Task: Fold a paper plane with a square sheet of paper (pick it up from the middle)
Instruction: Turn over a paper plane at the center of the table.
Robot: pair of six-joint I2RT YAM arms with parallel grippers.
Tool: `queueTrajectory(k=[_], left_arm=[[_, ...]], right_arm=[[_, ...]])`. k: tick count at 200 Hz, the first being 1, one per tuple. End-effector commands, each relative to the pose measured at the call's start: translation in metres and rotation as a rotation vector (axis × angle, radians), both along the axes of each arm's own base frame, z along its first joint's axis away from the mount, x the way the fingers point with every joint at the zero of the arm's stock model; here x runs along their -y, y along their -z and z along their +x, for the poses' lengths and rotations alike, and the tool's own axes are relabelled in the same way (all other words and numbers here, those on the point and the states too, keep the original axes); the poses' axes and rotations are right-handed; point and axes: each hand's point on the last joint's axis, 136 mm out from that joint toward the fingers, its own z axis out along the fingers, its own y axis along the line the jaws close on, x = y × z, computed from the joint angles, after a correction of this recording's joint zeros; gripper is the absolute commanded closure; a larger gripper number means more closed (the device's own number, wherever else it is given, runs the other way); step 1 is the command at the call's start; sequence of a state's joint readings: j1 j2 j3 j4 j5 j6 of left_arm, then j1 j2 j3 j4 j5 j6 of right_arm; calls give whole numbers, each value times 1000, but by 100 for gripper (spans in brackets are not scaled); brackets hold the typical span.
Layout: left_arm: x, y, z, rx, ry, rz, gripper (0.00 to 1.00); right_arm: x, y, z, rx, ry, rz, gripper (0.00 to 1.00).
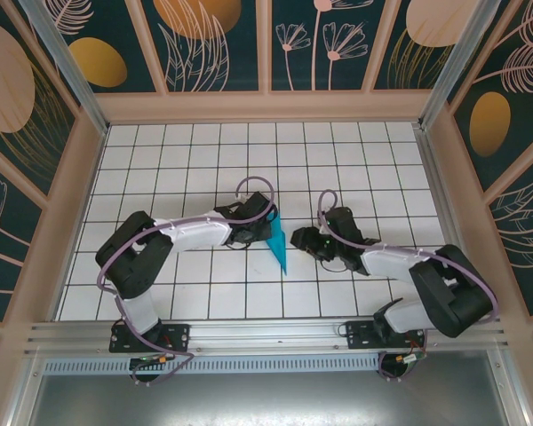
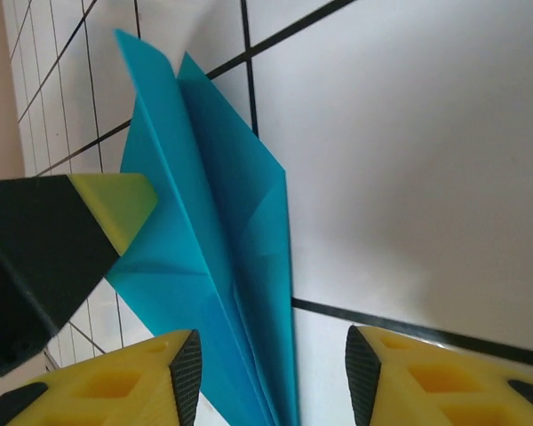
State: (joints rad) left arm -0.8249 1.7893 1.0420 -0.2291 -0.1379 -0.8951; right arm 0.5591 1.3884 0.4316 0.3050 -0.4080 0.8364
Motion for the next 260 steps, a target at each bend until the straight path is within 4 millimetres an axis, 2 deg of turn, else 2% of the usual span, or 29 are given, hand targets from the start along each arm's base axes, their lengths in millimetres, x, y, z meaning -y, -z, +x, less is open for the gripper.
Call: queueTrajectory(k=[1, 24, 60, 65, 109, 171, 231, 260], left_arm=[[-10, -11, 1, 29, -22, 6, 70], [-12, -15, 1, 45, -20, -5, 71], [-18, -8, -2, 38, -27, 13, 72], [-17, -18, 0, 56, -27, -7, 71], [-14, -18, 0, 55, -22, -16, 71], [-13, -16, -1, 52, -16, -22, 72], [-12, -19, -1, 55, -17, -27, 72], [-10, -30, 2, 79, -14, -50, 72]], right_arm=[[-22, -18, 11, 64, -71, 53, 49], [-33, -15, 9, 61, -121, 44, 48], [-41, -7, 9, 43, -155, 34, 48], [-43, -7, 8, 44, -165, 38, 48], [-55, -8, 3, 52, -227, 54, 48], [-61, 7, 1, 39, -260, -20, 49], [-59, 27, 0, 34, -284, -159, 61], [-59, 37, -1, 28, -300, -239, 69]])
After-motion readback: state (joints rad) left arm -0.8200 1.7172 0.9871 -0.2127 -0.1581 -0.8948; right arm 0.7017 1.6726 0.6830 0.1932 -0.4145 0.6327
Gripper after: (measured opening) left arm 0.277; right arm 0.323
